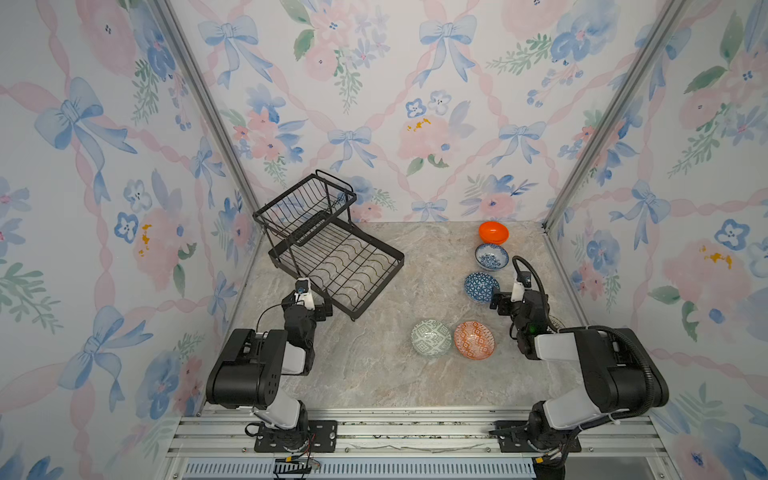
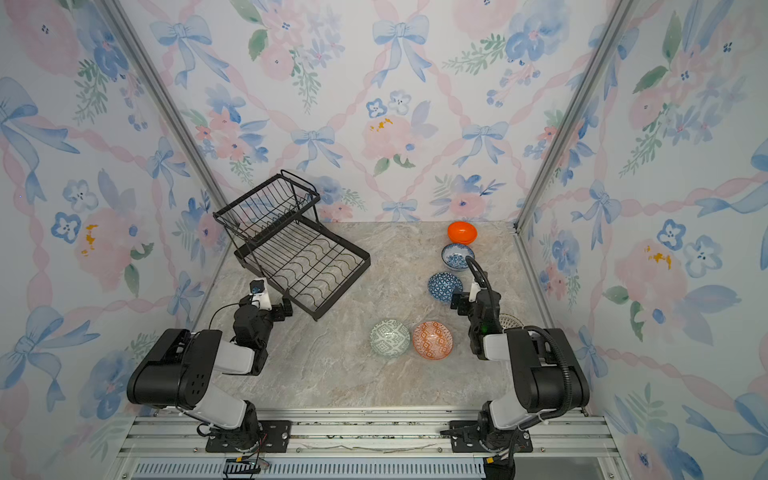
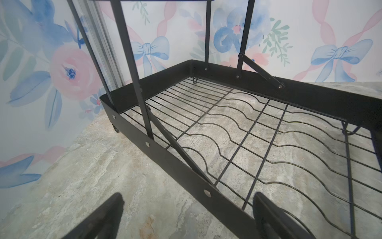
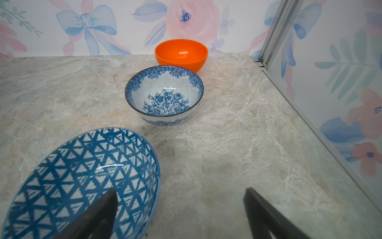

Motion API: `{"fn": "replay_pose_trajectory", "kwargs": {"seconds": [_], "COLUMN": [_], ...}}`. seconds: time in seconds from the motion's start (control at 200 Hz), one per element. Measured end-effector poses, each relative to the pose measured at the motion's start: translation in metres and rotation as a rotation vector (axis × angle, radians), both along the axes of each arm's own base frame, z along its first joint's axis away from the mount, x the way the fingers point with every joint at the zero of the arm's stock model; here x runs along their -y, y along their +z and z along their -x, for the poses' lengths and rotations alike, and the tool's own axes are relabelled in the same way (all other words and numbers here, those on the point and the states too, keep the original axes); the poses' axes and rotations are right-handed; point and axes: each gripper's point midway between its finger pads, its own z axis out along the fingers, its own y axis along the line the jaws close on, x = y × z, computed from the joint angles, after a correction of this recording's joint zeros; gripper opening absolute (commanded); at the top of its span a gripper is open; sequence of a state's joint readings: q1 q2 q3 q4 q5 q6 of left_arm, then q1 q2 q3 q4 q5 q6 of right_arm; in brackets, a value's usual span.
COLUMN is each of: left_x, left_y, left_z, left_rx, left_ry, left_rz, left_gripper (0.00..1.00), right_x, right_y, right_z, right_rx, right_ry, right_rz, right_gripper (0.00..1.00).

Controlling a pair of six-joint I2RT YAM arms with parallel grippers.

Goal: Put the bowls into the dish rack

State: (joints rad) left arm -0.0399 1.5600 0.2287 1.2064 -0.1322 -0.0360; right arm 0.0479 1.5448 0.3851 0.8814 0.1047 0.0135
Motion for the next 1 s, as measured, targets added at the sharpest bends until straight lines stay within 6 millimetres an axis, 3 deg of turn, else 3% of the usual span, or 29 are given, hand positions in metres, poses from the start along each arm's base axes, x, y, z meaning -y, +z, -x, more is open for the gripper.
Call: {"fn": "replay_pose_trajectory", "kwargs": {"seconds": [0.865,1.0], "left_x": [0.0021,0.0033], "left_y": [-0.0009,-0.0013], "left_z": [-0.0017,-0.0011], "left_rx": [-0.006,-0.016], "left_ry": [-0.076,-0.082], "left_rz": [0.028,0.035], "left_gripper": [0.98,0.98], "right_x": [0.0003,0.0070], "right_y": [0.0000,0.0022], "right_z": [0.0000,0.0006], "right_rx": [0.000,-0.042], "right_ry": [-0.001,-0.066], "right_rz": [0.001,0.038], "right_gripper": [0.97,0.97]}}
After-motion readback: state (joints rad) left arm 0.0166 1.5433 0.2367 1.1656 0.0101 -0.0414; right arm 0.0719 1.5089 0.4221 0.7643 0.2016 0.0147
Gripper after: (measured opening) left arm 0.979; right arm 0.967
